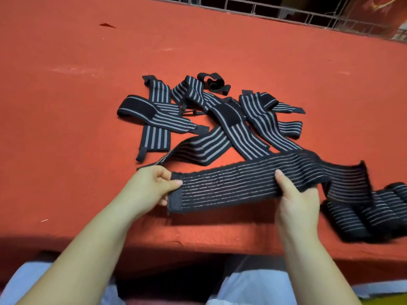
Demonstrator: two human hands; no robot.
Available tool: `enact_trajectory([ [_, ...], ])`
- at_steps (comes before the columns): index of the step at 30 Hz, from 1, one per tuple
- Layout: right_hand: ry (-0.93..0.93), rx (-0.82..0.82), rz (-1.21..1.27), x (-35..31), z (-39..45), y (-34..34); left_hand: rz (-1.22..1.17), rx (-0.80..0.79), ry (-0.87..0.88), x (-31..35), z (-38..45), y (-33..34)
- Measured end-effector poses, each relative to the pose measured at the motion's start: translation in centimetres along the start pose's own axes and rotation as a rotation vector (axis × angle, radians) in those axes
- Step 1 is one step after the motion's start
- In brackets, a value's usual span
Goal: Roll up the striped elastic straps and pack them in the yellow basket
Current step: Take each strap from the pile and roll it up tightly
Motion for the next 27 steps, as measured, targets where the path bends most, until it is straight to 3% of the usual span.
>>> enact_trajectory([
  [5, -0.029, 0.023, -0.323, 3.0, -1.3, -2.1, 0.501, 0.17, 0.042, -3.2, 0.8, -0.6],
  [9, -0.034, -0.004, -0.457, 3.4, -0.9, -2.9, 0.706, 0.314, 0.122, -2.5, 0.3, -0.3],
  [11, -0.053, -0.021, -0.498, 3.4, -0.6, -3.0, 0.723, 0.339, 0.274, -1.8, -0.2, 1.1],
  [15, -0.07, -0.041, -0.532, 3.6, -0.4, -3.0, 0.682, 0.076, 0.514, -0.3, -1.2, 6.4],
  [18, -0.109, 0.026, -0.502, 3.3, 0.7, -3.9, 0.777, -0.084, 0.444, -0.5, -0.6, 8.4],
  [23, -0.306, 0.068, -0.662, 1.0, 3.4, -6.9, 0.686, -0.187, 0.323, -0.4, 0.4, 8.0],
  [27, -0.355, 0.113, -0.805, 0.6, 4.6, -8.4, 0.718, -0.229, 0.342, 0.8, 0.6, 8.5],
])
Point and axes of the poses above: each hand's wrist, its own z-axis towards the middle knuckle, its own y-axis out of the palm, x = y × z, the point moved 1 cm from there along z, towards the middle knuckle, and after that the axes turned 8 degrees about x, right-handed, at the moved point
